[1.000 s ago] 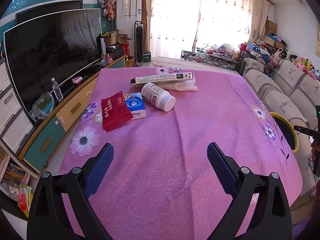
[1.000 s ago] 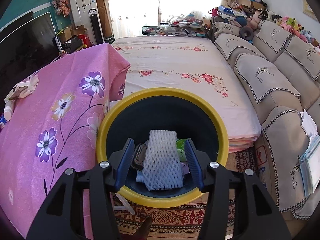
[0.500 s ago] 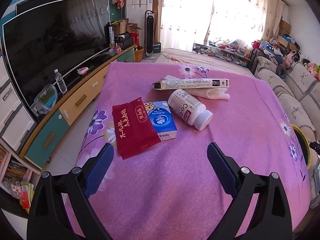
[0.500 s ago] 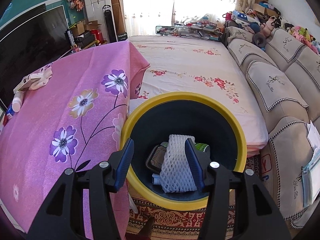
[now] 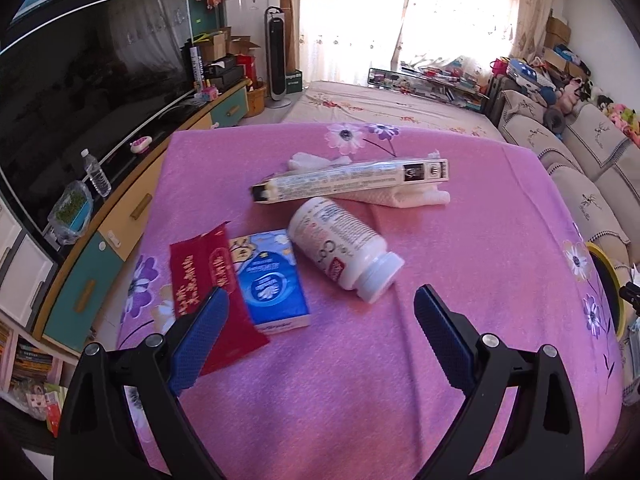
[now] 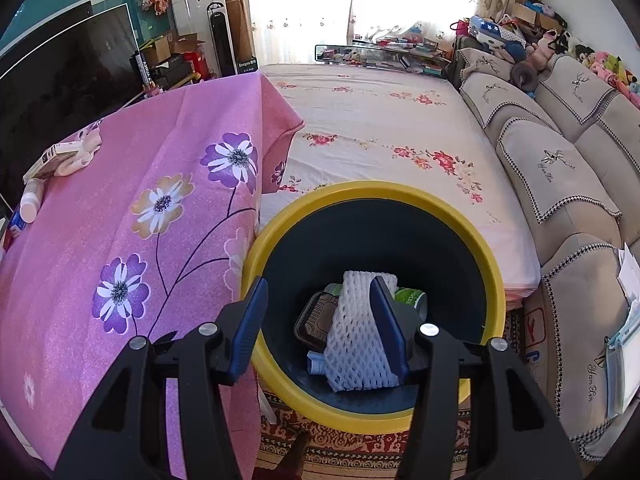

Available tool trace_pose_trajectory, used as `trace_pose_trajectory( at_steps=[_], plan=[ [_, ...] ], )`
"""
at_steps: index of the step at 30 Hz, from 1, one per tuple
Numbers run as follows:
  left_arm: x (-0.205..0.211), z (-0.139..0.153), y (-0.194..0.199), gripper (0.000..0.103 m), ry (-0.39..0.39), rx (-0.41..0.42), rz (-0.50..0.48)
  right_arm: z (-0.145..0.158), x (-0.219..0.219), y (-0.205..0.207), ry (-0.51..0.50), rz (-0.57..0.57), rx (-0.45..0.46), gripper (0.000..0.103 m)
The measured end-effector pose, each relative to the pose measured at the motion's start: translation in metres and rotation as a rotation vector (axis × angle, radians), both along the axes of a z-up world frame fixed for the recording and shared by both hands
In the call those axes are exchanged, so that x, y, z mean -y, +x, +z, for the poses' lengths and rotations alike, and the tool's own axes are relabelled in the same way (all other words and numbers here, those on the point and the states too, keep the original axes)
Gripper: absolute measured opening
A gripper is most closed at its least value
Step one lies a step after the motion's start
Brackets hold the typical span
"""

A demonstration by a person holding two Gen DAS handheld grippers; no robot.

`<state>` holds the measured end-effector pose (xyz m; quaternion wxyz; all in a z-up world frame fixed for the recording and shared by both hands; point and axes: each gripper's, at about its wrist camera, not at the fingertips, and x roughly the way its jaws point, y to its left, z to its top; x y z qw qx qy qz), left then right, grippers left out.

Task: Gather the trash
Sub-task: 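Move the left tool toward the white pill bottle and grasp it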

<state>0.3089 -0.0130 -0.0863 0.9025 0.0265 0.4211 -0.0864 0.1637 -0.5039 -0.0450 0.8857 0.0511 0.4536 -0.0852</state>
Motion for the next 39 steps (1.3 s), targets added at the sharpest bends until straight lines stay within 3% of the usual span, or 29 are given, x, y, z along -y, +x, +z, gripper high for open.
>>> trace_pose_trajectory(
  at_steps=[6,16,21,26,30,39],
  plan=[
    [0.034,-0.003,0.024,0.092,-0.008,-0.021,-0.040,0.000,-0.001,0.000,0.000,0.017,-0.004,0.051],
    [0.047,-0.022,0.064,0.089,-0.027,-0.103,-0.028,-0.009,0.008,0.003,0.020,0.009,-0.010,0.051],
    [0.062,-0.029,0.075,0.088,0.027,-0.091,-0.036,-0.014,0.011,0.004,0.028,0.011,-0.016,0.051],
    [0.067,-0.039,0.093,0.071,0.045,-0.121,-0.014,-0.018,0.011,0.004,0.033,0.014,-0.021,0.051],
    [0.067,-0.052,0.101,0.068,0.057,-0.147,-0.016,-0.019,0.014,0.003,0.035,0.009,-0.022,0.051],
    [0.071,-0.057,0.103,0.047,0.078,-0.132,-0.029,-0.019,0.015,0.003,0.037,0.012,-0.020,0.051]
  ],
)
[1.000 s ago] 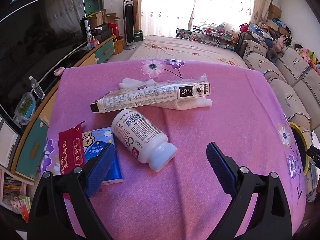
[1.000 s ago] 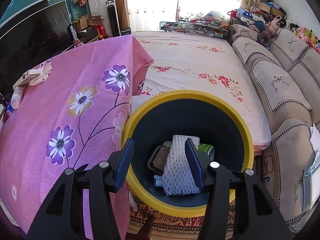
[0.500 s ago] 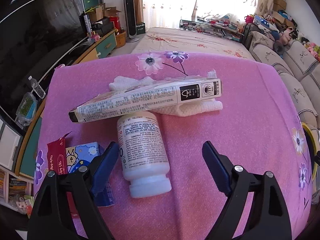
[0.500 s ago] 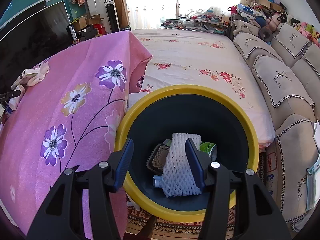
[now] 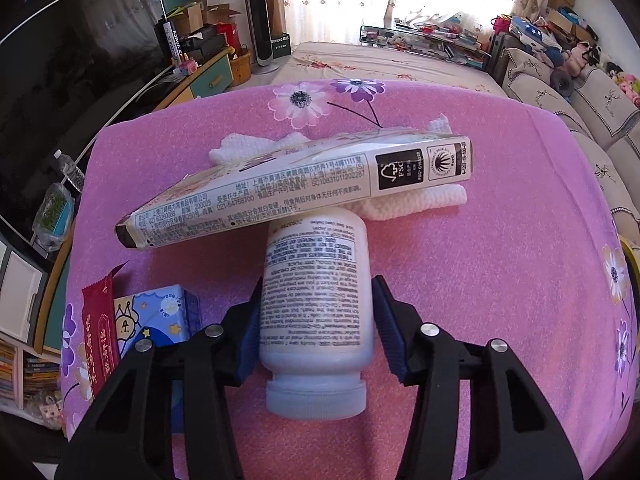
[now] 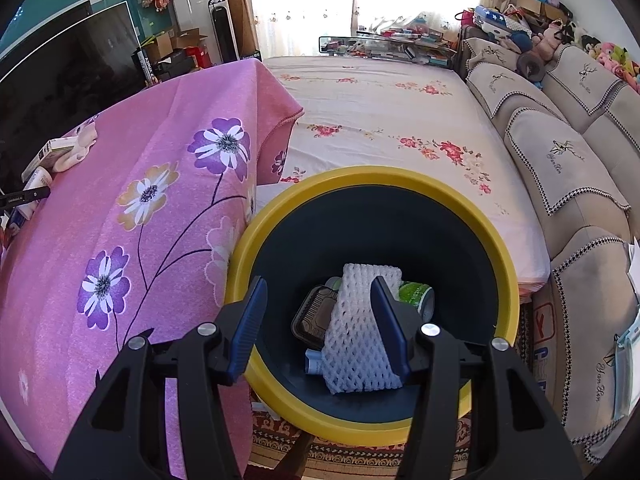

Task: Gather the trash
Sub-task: 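Move the left tool toward the white pill bottle and grasp it, then carry the pill bottle over the bin and open the left tool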

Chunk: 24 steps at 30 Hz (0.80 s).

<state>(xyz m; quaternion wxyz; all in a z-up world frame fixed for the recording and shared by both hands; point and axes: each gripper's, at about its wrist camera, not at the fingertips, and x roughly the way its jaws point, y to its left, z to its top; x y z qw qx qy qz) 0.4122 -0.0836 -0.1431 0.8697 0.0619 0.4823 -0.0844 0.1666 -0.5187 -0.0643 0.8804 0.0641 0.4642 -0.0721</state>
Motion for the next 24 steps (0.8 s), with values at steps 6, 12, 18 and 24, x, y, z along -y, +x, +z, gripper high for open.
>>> trace_pose_trajectory(
  at_steps=[6,12,18,24],
  plan=[
    [-0.003,0.002,-0.012,0.047,-0.015,0.000,-0.006,0.001,-0.003,-0.002,-0.001,0.007,0.003,0.051],
    [0.003,0.011,-0.053,0.047,-0.024,0.027,-0.052,0.007,-0.004,-0.008,-0.004,0.004,0.015,0.051],
    [0.034,0.037,-0.109,0.047,-0.033,0.072,-0.153,0.016,-0.002,-0.019,-0.008,-0.002,0.036,0.051],
    [0.077,0.073,-0.159,0.047,-0.079,0.125,-0.272,0.025,0.005,-0.034,-0.012,-0.023,0.058,0.051]
  ],
)
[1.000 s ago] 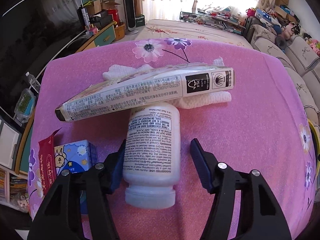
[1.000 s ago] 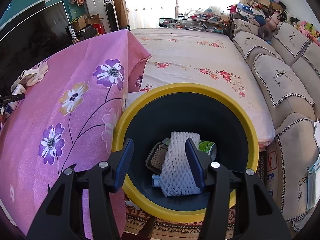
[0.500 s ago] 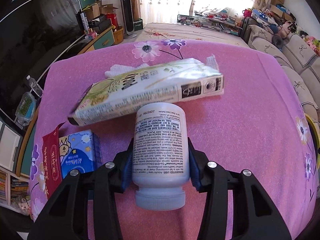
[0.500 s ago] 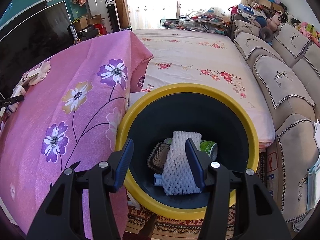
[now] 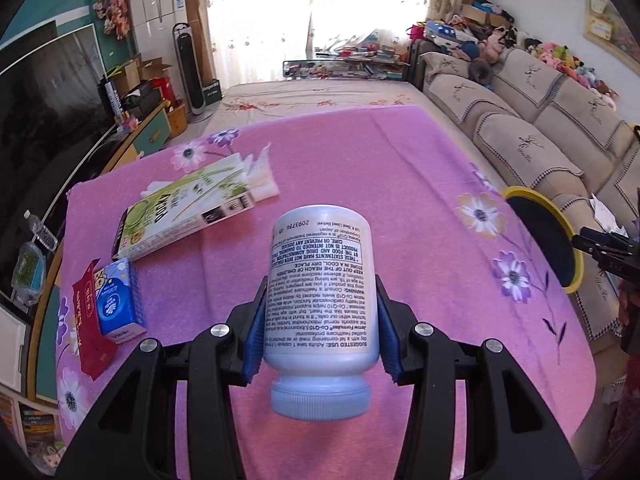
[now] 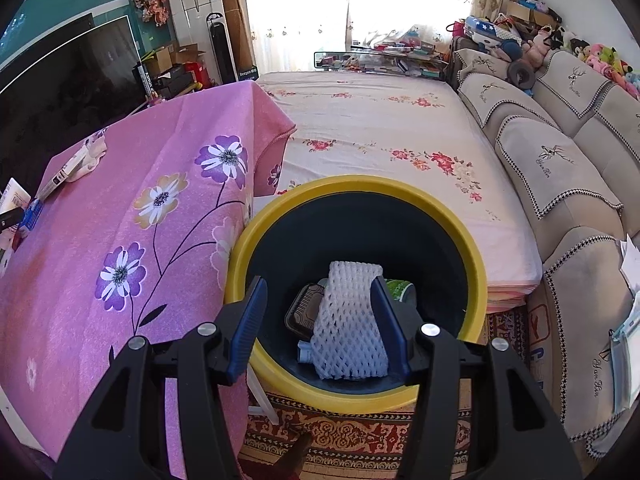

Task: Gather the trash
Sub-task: 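Carry the pill bottle over the bin and open the left tool, then move the right tool down toward the green Pocky box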

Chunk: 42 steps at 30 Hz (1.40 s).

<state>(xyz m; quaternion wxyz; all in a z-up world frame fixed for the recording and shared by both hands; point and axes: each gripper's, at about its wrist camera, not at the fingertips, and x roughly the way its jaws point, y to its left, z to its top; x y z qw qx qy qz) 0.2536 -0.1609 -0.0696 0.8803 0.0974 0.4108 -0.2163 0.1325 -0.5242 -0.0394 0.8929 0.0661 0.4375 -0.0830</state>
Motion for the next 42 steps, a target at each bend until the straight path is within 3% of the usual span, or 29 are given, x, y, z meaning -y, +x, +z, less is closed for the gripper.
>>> trace_pose_trajectory(
  at_steps=[6,14,22,28,30,32,37,42],
  plan=[
    [0.066,0.029,-0.032,0.047,-0.035,0.018,-0.154,0.007,0.018,-0.020,0.003,-0.037,0.029,0.051],
    [0.182,0.039,-0.054,0.047,-0.067,-0.005,-0.368,0.022,0.053,-0.056,0.006,-0.094,0.080,0.051],
    [0.288,0.011,-0.045,0.047,-0.039,-0.060,-0.478,0.020,0.091,-0.083,0.021,-0.162,0.089,0.051],
    [0.343,-0.017,-0.026,0.047,-0.024,-0.097,-0.492,0.012,0.105,-0.088,0.032,-0.183,0.075,0.051],
    [0.354,-0.024,-0.022,0.054,-0.014,-0.094,-0.477,0.011,0.106,-0.087,0.037,-0.184,0.072,0.052],
    [0.357,-0.023,-0.021,0.074,-0.010,-0.063,-0.450,0.011,0.107,-0.088,0.041,-0.180,0.074,0.052],
    [0.334,0.000,-0.031,0.084,-0.020,0.032,-0.397,0.010,0.103,-0.082,0.046,-0.158,0.073,0.052],
    [0.280,0.026,-0.042,0.088,-0.066,0.084,-0.304,0.012,0.092,-0.077,0.046,-0.133,0.076,0.054]
  ],
)
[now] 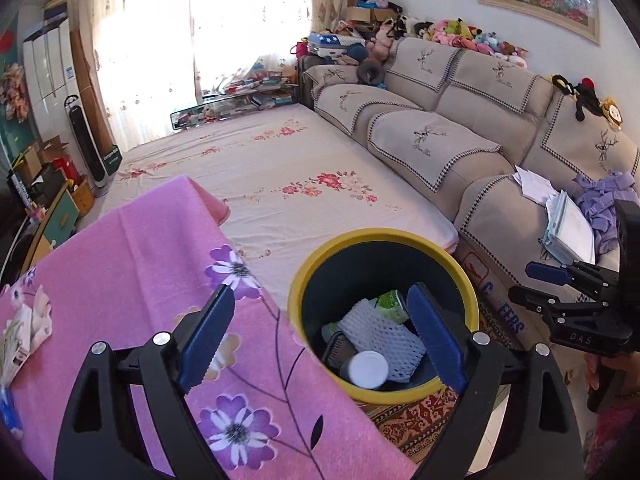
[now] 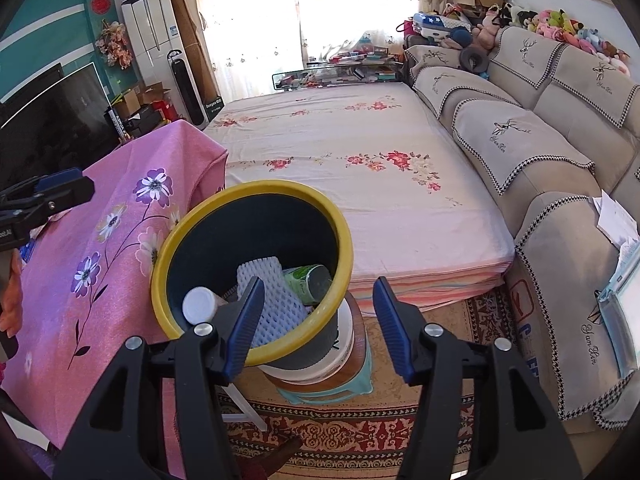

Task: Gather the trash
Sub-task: 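Move the right tool down toward the green Pocky box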

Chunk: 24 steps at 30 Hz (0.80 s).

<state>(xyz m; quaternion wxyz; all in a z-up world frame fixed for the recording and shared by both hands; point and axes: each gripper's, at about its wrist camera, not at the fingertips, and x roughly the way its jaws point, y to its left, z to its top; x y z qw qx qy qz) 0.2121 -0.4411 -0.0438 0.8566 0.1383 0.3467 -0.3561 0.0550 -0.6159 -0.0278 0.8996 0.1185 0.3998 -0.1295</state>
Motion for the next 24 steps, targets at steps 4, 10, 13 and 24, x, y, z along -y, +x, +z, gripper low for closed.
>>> trace_pose_trajectory(
  at_steps=[4,10,13,24],
  plan=[
    [-0.048,0.013,-0.005,0.090,-0.039,-0.010,0.062,0.006,-0.013,0.002,-0.015,0.023,0.001,0.054],
    [-0.131,0.023,-0.013,0.093,-0.071,0.000,0.175,0.016,-0.048,0.018,-0.041,0.084,-0.002,0.055],
    [-0.180,0.023,-0.017,0.096,-0.090,-0.003,0.241,0.021,-0.074,0.036,-0.046,0.143,-0.002,0.055],
    [-0.382,0.002,-0.047,0.098,-0.085,0.052,0.557,0.019,-0.239,0.153,-0.051,0.538,-0.041,0.055]
  ],
)
